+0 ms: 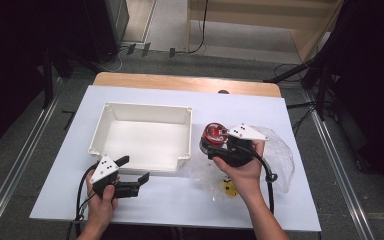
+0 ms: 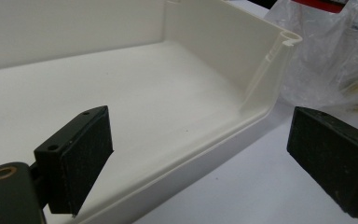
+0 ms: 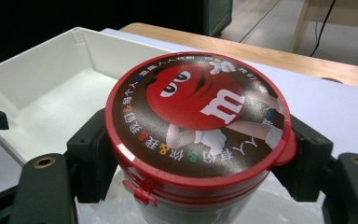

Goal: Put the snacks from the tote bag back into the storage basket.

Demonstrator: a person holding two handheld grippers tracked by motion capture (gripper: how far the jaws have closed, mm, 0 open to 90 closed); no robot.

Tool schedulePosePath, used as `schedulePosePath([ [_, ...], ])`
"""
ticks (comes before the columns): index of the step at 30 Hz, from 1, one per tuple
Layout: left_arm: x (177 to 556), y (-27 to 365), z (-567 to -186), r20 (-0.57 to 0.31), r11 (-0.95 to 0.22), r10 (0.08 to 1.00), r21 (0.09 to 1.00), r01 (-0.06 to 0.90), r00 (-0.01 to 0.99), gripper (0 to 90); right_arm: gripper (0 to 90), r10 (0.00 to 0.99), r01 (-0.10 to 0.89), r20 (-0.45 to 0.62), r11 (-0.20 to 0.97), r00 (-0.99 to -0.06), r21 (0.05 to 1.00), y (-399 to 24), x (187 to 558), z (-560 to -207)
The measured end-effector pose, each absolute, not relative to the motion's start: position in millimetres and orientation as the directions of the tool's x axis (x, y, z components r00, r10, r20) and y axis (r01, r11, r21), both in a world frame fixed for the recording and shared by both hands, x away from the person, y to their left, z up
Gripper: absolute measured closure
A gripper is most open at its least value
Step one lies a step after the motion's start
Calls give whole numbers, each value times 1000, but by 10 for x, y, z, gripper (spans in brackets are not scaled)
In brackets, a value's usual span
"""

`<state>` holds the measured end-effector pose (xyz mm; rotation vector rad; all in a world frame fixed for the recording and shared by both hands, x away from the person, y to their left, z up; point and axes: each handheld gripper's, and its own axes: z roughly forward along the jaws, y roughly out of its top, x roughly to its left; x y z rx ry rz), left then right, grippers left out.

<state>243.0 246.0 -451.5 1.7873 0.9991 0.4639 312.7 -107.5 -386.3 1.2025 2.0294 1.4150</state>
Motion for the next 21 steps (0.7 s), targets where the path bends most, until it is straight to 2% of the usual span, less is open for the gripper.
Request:
schedulePosePath([
  [21, 2440, 2437, -4529, -94, -198, 809, 886, 419, 581, 70, 260, 790, 405, 144, 141, -596, 903, -797, 3248, -3807],
])
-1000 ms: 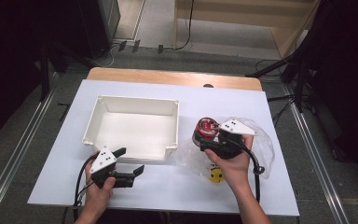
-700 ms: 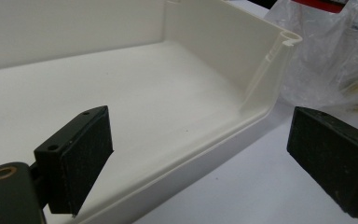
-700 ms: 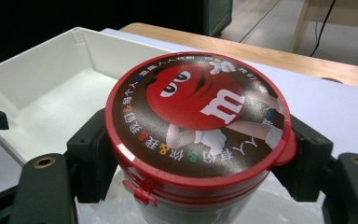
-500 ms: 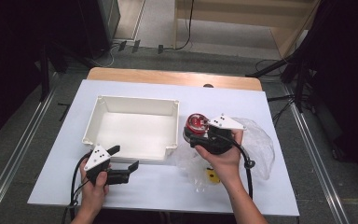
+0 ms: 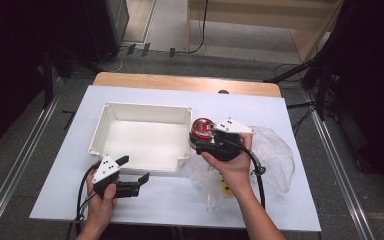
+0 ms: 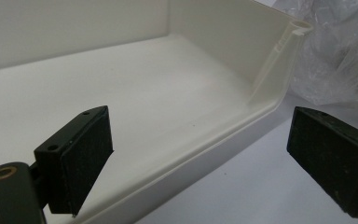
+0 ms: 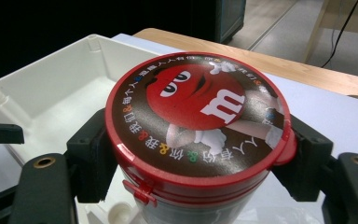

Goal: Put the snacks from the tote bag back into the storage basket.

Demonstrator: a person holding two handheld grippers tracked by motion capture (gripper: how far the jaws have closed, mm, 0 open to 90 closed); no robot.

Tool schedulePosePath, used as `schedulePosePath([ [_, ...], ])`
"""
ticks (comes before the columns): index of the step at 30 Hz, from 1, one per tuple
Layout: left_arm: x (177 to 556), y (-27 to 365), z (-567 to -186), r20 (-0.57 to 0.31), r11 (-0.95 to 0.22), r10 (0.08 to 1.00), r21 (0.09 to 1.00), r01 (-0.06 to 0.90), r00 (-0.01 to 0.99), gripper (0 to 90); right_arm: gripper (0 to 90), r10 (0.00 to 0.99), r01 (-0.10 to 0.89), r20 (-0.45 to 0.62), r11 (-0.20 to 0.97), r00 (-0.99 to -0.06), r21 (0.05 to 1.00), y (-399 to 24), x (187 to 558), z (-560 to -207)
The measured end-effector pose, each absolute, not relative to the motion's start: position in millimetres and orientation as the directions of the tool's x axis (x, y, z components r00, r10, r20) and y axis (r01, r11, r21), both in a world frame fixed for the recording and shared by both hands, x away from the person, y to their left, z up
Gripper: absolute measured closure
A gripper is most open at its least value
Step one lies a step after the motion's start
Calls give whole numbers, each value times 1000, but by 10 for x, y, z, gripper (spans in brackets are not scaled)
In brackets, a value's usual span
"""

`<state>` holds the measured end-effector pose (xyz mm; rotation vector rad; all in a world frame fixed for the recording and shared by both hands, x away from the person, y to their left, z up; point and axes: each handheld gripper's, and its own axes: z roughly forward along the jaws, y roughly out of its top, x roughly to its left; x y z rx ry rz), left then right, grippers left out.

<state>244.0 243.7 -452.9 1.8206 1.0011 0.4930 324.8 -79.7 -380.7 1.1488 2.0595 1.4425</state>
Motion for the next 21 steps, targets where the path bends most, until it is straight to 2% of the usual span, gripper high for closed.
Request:
schedulePosePath([
  [21, 2439, 2445, -4526, -91, -202, 809, 885, 419, 581, 70, 260, 756, 403, 158, 150, -635, 903, -576, 3276, -3789],
])
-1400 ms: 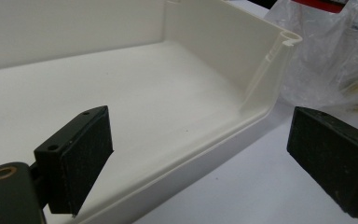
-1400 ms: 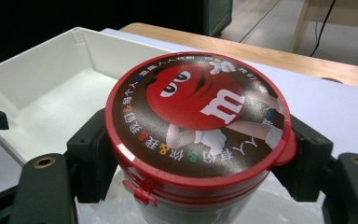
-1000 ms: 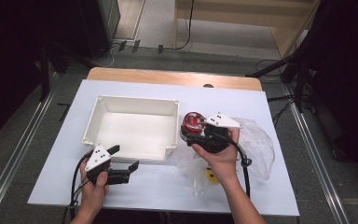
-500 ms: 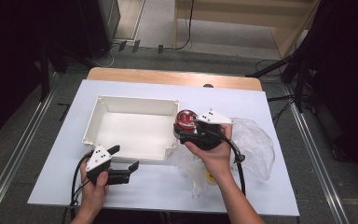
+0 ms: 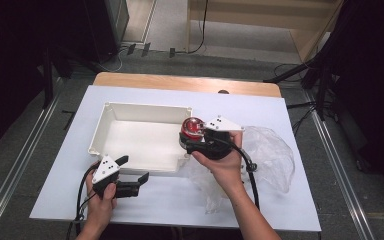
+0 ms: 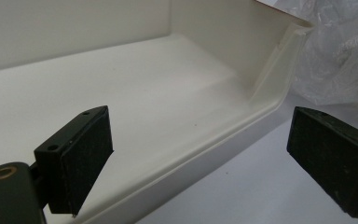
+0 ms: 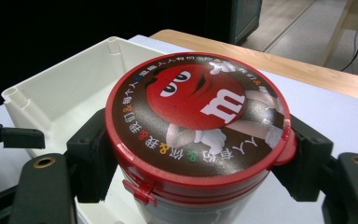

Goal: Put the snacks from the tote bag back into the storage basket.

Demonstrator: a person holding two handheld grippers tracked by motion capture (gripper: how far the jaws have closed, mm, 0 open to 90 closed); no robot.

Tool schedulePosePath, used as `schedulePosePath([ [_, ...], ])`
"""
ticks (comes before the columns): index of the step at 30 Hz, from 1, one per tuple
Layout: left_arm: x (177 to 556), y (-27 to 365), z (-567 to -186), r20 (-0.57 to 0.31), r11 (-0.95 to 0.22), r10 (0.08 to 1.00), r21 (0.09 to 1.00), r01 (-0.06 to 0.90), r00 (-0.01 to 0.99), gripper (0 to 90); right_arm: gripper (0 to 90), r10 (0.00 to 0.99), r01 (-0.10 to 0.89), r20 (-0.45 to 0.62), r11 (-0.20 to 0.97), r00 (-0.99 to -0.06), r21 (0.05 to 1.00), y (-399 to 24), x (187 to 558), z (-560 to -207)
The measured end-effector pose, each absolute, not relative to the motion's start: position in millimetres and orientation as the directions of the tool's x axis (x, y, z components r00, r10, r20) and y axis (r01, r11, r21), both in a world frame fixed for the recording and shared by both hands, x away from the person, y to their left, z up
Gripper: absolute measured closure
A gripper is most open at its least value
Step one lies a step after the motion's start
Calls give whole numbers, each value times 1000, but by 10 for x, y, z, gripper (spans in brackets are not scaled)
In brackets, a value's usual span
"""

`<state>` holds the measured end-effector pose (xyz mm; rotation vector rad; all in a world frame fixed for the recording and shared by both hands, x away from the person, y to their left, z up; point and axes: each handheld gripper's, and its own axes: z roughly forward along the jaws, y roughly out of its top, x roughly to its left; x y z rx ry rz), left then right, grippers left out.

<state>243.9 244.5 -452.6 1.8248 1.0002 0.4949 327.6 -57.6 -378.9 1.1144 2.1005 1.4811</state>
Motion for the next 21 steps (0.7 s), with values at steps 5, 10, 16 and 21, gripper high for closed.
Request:
schedulePosePath([
  [5, 2440, 2444, -4526, -91, -204, 809, 884, 421, 581, 70, 260, 752, 400, 161, 146, -639, 905, -552, 3284, -3778],
  [10, 2441, 2446, -4526, -95, -201, 807, 884, 422, 583, 70, 260, 750, 402, 163, 147, -641, 904, -523, 3289, -3778],
  [16, 2447, 2454, -4529, -99, -199, 807, 883, 425, 583, 70, 260, 742, 399, 157, 159, -651, 903, -473, 3296, -3794],
  [21, 2446, 2449, -4529, -96, -201, 807, 883, 425, 582, 70, 260, 737, 398, 156, 165, -658, 902, -433, 3306, -3798],
])
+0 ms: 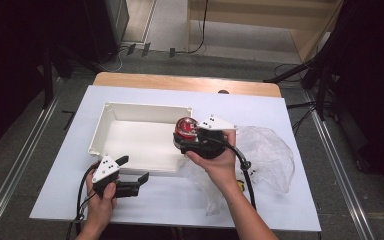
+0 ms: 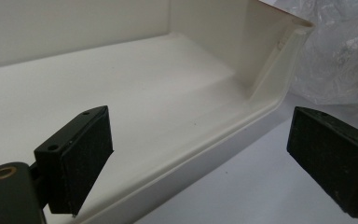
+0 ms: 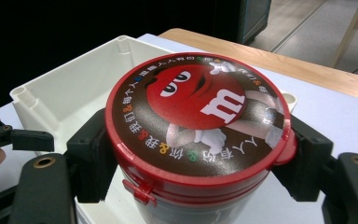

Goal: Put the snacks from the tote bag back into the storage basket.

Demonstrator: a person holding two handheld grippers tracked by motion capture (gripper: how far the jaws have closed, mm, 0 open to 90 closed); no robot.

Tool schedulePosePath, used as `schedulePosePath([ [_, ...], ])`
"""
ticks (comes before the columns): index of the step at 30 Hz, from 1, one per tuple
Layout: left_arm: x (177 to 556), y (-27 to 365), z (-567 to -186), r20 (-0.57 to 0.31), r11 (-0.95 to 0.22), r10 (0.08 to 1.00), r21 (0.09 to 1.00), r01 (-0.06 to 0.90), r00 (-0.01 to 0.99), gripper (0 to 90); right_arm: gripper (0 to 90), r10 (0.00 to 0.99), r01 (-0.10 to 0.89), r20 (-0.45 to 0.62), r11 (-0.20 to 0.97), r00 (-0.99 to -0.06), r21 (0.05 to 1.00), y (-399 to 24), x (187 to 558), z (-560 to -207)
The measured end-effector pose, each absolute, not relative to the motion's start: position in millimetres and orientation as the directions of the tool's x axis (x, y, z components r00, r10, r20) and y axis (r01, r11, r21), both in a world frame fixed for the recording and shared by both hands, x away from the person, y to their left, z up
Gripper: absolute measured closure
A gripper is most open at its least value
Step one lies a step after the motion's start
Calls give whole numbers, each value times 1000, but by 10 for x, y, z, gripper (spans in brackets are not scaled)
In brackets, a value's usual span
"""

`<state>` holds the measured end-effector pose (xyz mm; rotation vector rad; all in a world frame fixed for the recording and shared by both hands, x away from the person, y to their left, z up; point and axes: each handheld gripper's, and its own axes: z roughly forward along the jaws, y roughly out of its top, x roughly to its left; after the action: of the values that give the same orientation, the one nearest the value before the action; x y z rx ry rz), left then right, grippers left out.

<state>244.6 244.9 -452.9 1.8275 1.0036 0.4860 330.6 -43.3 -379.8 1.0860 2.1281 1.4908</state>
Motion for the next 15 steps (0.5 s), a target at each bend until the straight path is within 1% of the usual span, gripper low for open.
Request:
schedulePosePath([
  [15, 2448, 2451, -4529, -90, -208, 806, 881, 424, 585, 70, 260, 723, 402, 148, 192, -675, 895, -285, 3320, -3865],
])
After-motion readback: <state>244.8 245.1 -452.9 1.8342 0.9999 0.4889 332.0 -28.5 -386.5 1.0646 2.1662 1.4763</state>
